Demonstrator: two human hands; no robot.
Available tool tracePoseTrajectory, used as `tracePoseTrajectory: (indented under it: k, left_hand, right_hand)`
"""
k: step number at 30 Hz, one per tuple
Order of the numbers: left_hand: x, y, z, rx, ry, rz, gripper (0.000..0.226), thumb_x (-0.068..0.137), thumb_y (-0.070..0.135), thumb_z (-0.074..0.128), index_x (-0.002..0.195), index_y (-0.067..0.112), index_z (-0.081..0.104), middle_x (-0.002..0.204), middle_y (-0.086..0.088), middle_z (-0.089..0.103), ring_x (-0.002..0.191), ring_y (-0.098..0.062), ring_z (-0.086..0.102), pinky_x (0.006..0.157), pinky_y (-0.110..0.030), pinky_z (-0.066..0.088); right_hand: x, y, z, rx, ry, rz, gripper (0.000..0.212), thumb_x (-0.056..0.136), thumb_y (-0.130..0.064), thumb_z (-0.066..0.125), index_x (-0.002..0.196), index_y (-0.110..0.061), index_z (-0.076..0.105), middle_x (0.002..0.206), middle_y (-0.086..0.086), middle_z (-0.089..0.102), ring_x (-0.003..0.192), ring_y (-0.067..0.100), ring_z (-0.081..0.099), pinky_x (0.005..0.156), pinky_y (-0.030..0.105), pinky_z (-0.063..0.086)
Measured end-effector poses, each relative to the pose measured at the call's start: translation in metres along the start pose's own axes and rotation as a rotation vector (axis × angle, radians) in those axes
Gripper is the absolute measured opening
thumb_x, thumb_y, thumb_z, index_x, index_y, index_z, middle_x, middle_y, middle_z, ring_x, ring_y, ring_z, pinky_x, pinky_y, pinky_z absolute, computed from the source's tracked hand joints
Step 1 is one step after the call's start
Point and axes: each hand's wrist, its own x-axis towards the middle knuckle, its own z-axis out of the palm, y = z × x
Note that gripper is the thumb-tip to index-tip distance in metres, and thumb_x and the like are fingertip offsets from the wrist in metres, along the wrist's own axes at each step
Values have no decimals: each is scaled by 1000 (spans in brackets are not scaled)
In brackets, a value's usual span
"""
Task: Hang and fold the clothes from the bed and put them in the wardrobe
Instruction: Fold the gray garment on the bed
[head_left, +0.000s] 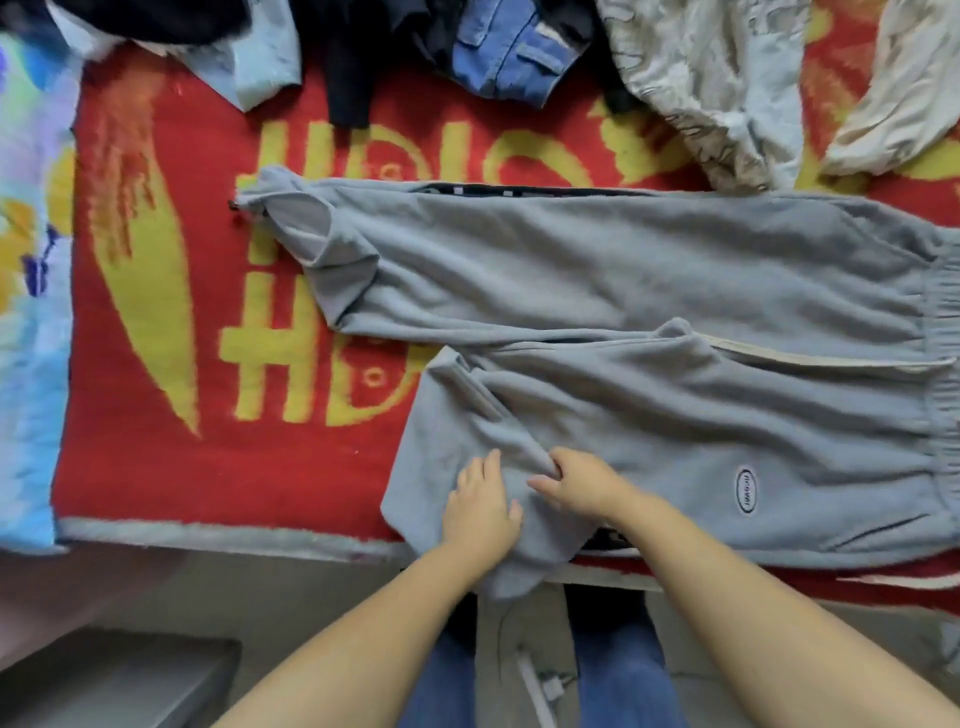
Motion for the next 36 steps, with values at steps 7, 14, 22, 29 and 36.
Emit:
tracePoseTrajectory:
  k: [7,14,22,29,36]
  left_hand:
    - [-8,-68,-100,-1145,64,-91,26,100,21,46,122,14,58,122,-2,62,115,-14,56,93,-20,39]
    - [-19,-245,-238,-1382,-178,-80,49,85,32,67,131,30,52,122,-1,66,106,-15,64,82,-31,55]
    - [55,-311,-270,-544,608,-473,37,84,-1,39,107,12,65,74,-19,61,67,-32,61,62,-36,44]
    - [123,-148,-268,-380,420,242,61,87,30,65,138,4,44,135,-12,52,127,-27,45,107,-33,33]
    - [159,-129,-295,-716,447,-39,29,87,14,49,59,14,42,72,-23,58,75,-34,57,64,-37,37]
  right_hand:
    - [5,-150,-6,745,24,-25,11,92,-10,51,84,-6,59,88,13,61,83,22,58,73,32,44]
    - [11,-310,12,1249,-511,-192,56,99,-6,44,147,-26,25,141,23,47,135,29,42,103,39,41]
    - [38,-284,4,714,-140,-155,33,97,-3,35,120,-12,57,118,10,63,100,13,63,86,28,48]
    - [77,-185,-76,446,595,116,36,88,1,37,110,-11,62,106,7,66,99,22,61,82,26,43]
    - [89,-163,-92,191,548,52,40,90,1,39,124,-8,59,127,12,59,118,25,53,96,26,37]
